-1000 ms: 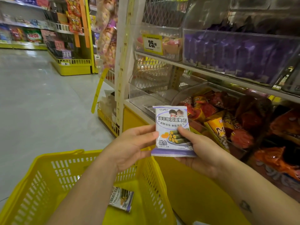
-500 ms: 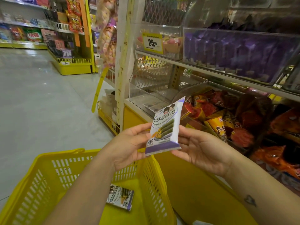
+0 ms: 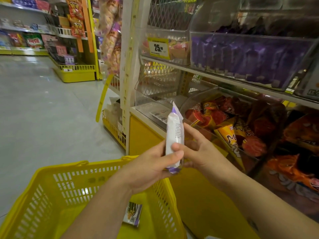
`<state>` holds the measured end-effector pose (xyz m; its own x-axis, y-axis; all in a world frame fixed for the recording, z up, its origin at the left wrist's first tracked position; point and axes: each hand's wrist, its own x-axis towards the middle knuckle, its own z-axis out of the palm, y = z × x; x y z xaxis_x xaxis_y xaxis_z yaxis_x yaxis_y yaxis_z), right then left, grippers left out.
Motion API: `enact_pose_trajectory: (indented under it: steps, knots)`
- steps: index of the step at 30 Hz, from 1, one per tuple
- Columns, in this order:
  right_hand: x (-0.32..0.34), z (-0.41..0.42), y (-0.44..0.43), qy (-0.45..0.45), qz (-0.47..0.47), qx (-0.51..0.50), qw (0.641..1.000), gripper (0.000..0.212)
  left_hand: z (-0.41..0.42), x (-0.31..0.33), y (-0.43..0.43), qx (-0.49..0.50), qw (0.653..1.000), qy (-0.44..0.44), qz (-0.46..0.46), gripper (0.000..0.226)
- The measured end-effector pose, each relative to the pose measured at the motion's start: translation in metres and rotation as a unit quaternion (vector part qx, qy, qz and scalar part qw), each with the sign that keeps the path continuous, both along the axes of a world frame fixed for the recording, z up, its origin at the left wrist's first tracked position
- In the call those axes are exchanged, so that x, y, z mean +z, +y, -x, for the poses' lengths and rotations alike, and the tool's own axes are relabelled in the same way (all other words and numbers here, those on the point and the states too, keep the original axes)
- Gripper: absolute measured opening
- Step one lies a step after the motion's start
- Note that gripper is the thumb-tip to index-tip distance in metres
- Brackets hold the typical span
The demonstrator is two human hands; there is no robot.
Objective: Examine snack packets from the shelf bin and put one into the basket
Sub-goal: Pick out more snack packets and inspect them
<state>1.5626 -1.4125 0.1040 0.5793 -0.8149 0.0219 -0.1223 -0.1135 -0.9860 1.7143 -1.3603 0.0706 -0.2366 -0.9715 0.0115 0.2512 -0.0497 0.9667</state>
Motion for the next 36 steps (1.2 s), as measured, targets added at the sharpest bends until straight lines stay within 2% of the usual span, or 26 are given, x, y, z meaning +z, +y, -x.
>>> enact_pose_trajectory:
  steps: [3, 6, 10, 13, 16, 20, 23, 26, 29, 32, 36]
  knots:
    - [0.001, 0.001, -0.004, -0.03, -0.002, -0.008, 1.0, 0.054, -0.006, -0.001, 0.0, -0.007, 1.0, 0.027, 0.01, 0.063]
    - [-0.001, 0.005, -0.012, -0.037, -0.014, -0.063, 0.997, 0.064, -0.012, -0.002, 0.0, -0.022, 0.998, 0.049, 0.01, 0.055]
    - [-0.001, 0.008, -0.014, -0.058, -0.024, -0.067, 0.996, 0.051, -0.014, -0.003, 0.001, -0.037, 0.997, 0.07, 0.01, 0.049]
    - [0.0, 0.009, -0.015, -0.057, 0.023, -0.094, 0.994, 0.034, -0.014, -0.004, -0.001, 0.027, 0.999, 0.035, 0.014, 0.048]
    - [0.001, 0.007, -0.013, -0.034, 0.083, -0.099, 0.991, 0.027, -0.012, -0.003, -0.003, 0.075, 0.996, -0.039, 0.042, 0.053]
    - [0.002, 0.005, -0.007, -0.035, 0.132, -0.078, 0.988, 0.028, -0.016, -0.004, -0.004, 0.096, 0.993, -0.05, 0.054, 0.057]
    - [0.007, 0.003, -0.005, -0.049, 0.145, -0.047, 0.987, 0.03, -0.021, -0.004, -0.005, 0.094, 0.993, -0.027, 0.059, 0.056]
    - [0.011, 0.004, -0.003, -0.049, 0.116, -0.015, 0.992, 0.038, -0.024, -0.006, -0.006, 0.096, 0.994, 0.032, 0.045, 0.051]
    - [0.011, 0.006, -0.002, 0.003, 0.066, 0.017, 0.998, 0.055, -0.027, -0.008, -0.007, 0.116, 0.989, 0.089, 0.018, 0.049]
    - [0.011, 0.006, 0.0, 0.024, 0.036, 0.034, 0.999, 0.07, -0.027, -0.008, -0.009, 0.14, 0.985, 0.097, 0.008, 0.059]
    - [0.012, 0.006, 0.001, 0.021, 0.046, 0.029, 0.998, 0.075, -0.025, -0.007, -0.011, 0.155, 0.981, 0.111, 0.029, 0.076]
